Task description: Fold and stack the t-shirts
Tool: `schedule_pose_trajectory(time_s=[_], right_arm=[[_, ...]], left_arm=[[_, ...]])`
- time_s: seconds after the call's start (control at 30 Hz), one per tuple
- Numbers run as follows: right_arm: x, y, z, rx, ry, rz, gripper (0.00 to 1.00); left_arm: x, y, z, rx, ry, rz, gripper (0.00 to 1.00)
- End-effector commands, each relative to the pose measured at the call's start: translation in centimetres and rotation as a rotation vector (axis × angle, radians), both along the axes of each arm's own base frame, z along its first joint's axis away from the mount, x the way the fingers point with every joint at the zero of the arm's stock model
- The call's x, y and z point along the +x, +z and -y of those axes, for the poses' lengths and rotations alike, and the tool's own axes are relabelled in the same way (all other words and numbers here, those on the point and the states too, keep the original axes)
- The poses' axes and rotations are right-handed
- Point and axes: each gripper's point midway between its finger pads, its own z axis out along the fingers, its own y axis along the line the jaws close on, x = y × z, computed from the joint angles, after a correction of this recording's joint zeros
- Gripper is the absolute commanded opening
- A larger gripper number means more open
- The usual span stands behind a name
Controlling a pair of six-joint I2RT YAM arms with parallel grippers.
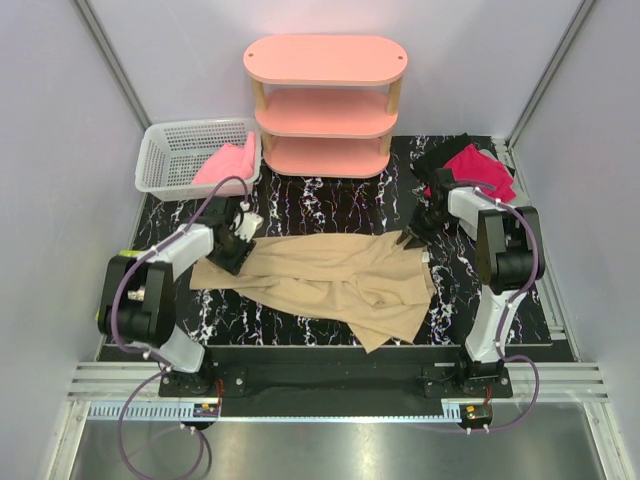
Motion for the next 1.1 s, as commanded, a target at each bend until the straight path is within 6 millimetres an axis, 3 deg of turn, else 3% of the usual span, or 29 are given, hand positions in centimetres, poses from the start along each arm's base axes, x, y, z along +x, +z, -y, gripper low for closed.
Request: schedule_pose_trajectory(time_s=[0.0,0.03,0.07,0.13,0.2,0.3,0.33,0.37,0.43,0.47,0.5,0.53,0.63,0.67,0.7,0.73,0.77,0.8,0.83,0.87,0.93,0.97,1.07], right_arm=[[4.6,-1.2,0.4,-0.043,-0.020,0.068,0.35],[5.2,-1.2,0.5,-0.041,-0.027,0.067,0.35],[5.5,-2.2,0.5,-0.040,-0.028,0.045,0.35],[7.6,-1.4,0.5,-0.038,-0.037,0.083,0.34],[9.5,-0.9,0.6,-0.039,-0.043,0.103,0.34],[11.2,0.6,0.6,-0.045,-0.032,0.139,0.33],[11.5,1.4,0.6,-0.046,-0.025,0.160,0.34],[11.9,3.4,0.6,-0.048,-0.021,0.201,0.35],[12.2,6.6,0.8,-0.082,-0.002,0.273,0.39],[12.3,10.1,0.7,-0.091,0.007,0.348,0.43],[11.8,11.7,0.2,-0.126,0.034,0.383,0.44],[11.0,13.0,0.2,-0.141,0.038,0.391,0.45],[7.2,19.7,-1.4,-0.156,0.063,0.516,0.45],[5.5,19.2,-2.1,-0.166,0.087,0.498,0.45],[3.6,19.5,-4.1,-0.188,0.151,0.514,0.46],[1.5,20.8,-4.8,-0.190,0.178,0.538,0.46],[-0.6,18.9,-5.4,-0.206,0.225,0.493,0.47],[-3.0,18.2,-7.7,-0.195,0.305,0.478,0.46],[-4.9,17.8,-8.1,-0.192,0.335,0.460,0.46],[-6.9,15.0,-7.8,-0.236,0.360,0.390,0.45],[-9.9,12.8,-8.7,-0.253,0.427,0.332,0.44],[-11.4,10.6,-8.0,-0.289,0.437,0.276,0.44],[-14.0,8.0,-8.1,-0.321,0.484,0.206,0.44]], left_arm=[[6.8,2.0,0.1,0.030,0.029,0.121,0.49],[8.5,3.0,0.2,0.030,0.033,0.155,0.48],[9.2,2.1,0.1,0.049,0.040,0.134,0.48],[11.2,2.7,0.0,0.056,0.048,0.158,0.47],[12.1,2.0,-0.5,0.080,0.067,0.146,0.46],[13.4,2.9,-1.1,0.087,0.099,0.175,0.44],[13.4,3.3,-1.2,0.086,0.103,0.186,0.43],[13.2,5.1,-1.1,0.073,0.103,0.224,0.43],[11.7,6.4,-0.9,0.049,0.093,0.234,0.43],[10.9,9.3,-0.5,0.015,0.086,0.298,0.43],[9.6,10.2,-0.5,0.001,0.081,0.304,0.43],[7.9,12.2,-0.5,-0.017,0.074,0.354,0.43],[3.2,14.4,-0.9,-0.030,0.051,0.401,0.45],[1.8,14.5,-1.2,-0.028,0.052,0.393,0.45],[0.3,14.0,-1.4,-0.022,0.045,0.380,0.46],[-0.8,15.0,-1.5,-0.029,0.040,0.422,0.46],[-1.8,14.7,-1.7,-0.024,0.037,0.412,0.47],[-2.8,13.5,-2.0,-0.007,0.027,0.388,0.47],[-3.3,13.4,-2.5,0.015,0.034,0.400,0.47],[-3.6,12.8,-2.8,0.028,0.036,0.388,0.47],[-4.0,11.0,-3.2,0.055,0.039,0.345,0.46],[-3.7,10.6,-3.2,0.055,0.040,0.344,0.45],[-2.8,9.4,-3.1,0.055,0.062,0.321,0.45]])
